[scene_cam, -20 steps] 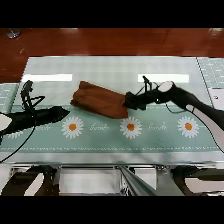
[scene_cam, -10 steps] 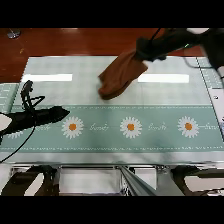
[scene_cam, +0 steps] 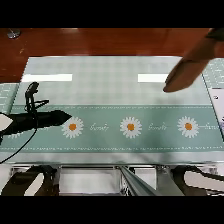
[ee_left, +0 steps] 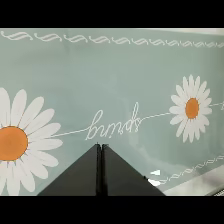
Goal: Fold the shirts.
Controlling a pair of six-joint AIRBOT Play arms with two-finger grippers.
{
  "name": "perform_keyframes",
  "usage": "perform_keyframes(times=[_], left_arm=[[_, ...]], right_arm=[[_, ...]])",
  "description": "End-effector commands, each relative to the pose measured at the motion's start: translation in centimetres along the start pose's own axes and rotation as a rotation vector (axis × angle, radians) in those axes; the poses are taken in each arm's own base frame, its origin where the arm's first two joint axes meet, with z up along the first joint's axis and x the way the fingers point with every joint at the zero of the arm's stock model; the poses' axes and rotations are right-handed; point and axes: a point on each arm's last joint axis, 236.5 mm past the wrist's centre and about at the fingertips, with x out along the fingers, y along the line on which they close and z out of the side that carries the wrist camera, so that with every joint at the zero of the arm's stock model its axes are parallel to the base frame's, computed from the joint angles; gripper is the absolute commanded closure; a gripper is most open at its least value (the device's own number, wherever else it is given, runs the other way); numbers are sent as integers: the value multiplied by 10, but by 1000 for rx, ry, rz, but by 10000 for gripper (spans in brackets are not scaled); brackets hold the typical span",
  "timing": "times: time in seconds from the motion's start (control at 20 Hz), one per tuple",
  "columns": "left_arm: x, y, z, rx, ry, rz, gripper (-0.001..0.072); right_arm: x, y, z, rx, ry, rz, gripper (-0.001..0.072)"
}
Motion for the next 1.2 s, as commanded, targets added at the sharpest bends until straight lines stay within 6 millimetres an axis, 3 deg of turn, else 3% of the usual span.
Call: perform_keyframes(times=[0.0,0.15,0.25,0.5,0.6,0.85,0.9,0.95,1.0,1.1,1.15], left_arm=[[0,0,-1,33,2,-1,679],[0,0,0,33,1,-1,679],[0,1,6,32,-26,6,679],[-4,2,42,1,-178,9,680],[-3,1,39,3,-166,5,679],[-1,-2,26,33,-111,-8,679],[-1,-3,24,33,-103,-11,679],[-1,-3,23,33,-97,-13,679],[-1,-2,25,44,-108,-8,679],[-12,4,49,227,-188,39,680],[-27,8,71,226,-251,64,679]], right_arm=[[-41,-77,-27,143,71,-197,682],[-68,-132,-63,246,131,-364,682],[-80,-155,-87,305,141,-421,682],[-105,-201,-179,481,203,-575,682],[-116,-213,-216,511,252,-628,682],[-168,-250,-303,770,262,-929,680],[-174,-254,-315,830,251,-972,633],[-176,-256,-324,877,244,-996,353],[-171,-255,-321,873,233,-962,190],[-153,-255,-281,775,124,-839,194],[-142,-252,-251,740,39,-753,194]])
